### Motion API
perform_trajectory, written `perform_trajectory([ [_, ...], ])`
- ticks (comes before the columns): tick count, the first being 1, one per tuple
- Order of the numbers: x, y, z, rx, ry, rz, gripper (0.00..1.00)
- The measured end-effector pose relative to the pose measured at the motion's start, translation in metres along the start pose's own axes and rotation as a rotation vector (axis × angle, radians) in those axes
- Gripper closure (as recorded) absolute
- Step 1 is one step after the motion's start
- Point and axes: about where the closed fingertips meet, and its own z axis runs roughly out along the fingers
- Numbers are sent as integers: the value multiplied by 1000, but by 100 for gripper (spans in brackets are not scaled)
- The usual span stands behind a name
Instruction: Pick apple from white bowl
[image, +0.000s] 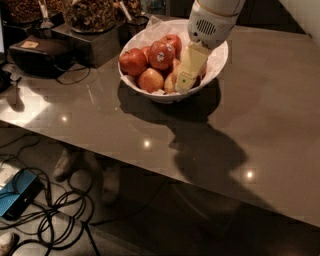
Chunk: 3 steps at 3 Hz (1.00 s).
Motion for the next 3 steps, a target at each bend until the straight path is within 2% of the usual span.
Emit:
perform_trajectory([
  [1, -6, -1, 6, -5, 15, 0, 20],
  [3, -17, -10, 11, -9, 28, 10, 19],
])
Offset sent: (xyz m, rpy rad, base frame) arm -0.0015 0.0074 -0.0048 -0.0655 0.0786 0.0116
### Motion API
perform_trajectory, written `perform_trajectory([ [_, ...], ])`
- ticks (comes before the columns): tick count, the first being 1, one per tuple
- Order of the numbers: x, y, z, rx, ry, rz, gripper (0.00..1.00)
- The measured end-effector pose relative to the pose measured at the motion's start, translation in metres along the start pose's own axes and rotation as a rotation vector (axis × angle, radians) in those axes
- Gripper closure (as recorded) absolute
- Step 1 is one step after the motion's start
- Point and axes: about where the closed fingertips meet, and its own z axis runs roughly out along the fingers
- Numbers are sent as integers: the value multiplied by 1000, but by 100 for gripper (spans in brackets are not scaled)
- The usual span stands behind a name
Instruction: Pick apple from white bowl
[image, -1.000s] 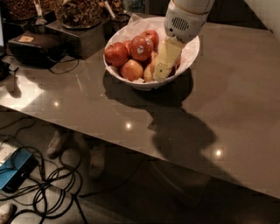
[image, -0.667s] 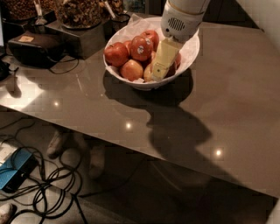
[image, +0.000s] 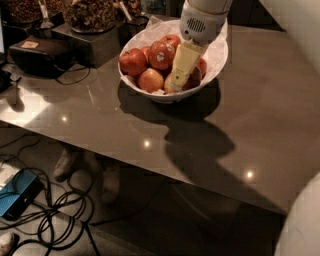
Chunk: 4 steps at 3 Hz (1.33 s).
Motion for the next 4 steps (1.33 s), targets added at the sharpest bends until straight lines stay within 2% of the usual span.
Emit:
perform_trajectory([
  [2, 4, -17, 23, -43, 30, 77, 25],
  [3, 8, -15, 40, -93, 52, 99, 43],
  [4, -1, -21, 42, -71, 21, 97, 67],
])
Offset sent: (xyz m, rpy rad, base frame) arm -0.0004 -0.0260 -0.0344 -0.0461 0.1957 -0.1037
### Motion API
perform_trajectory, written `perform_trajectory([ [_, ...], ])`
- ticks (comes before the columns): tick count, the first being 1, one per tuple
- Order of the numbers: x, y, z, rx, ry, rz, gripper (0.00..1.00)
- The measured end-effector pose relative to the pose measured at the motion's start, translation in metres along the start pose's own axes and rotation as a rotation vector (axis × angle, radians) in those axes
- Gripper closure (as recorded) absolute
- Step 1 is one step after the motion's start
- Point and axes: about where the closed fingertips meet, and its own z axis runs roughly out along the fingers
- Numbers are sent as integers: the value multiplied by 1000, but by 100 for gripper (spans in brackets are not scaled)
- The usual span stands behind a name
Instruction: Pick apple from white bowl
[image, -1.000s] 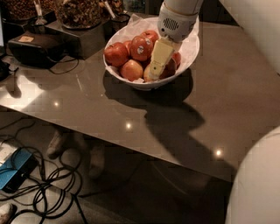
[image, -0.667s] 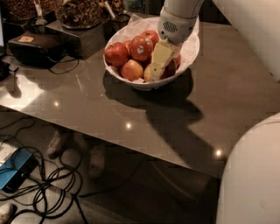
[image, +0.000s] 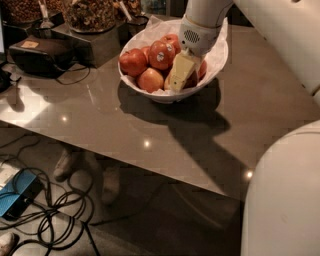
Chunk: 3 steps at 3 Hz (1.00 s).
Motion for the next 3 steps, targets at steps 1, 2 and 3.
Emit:
perform_trajectory([
  [1, -6, -3, 1, 10, -18, -1, 90],
  [2, 1, 5, -11, 40, -43, -39, 100],
  [3, 12, 23, -36, 36, -83, -97, 100],
])
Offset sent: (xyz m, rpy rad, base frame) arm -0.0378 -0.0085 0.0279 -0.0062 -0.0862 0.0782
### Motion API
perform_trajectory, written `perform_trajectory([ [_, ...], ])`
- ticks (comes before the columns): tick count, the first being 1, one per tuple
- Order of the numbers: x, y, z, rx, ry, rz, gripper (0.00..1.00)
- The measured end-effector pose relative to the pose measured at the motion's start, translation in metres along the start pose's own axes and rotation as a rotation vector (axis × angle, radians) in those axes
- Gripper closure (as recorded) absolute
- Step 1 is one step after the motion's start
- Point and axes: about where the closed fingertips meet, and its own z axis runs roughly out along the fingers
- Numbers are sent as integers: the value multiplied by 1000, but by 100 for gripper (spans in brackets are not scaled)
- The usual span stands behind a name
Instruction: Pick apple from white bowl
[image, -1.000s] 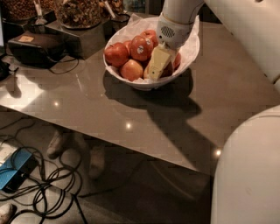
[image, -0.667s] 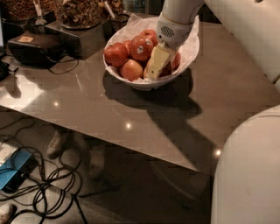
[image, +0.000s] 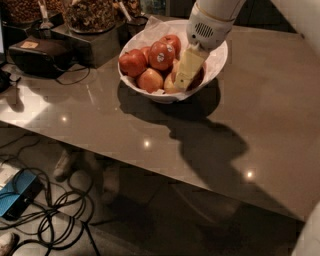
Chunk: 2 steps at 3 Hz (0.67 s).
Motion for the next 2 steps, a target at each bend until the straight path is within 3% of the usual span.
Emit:
perform_trajectory([
  [1, 2, 16, -22, -29, -43, -67, 100],
  [2, 1, 47, -51, -44, -98, -192, 100],
])
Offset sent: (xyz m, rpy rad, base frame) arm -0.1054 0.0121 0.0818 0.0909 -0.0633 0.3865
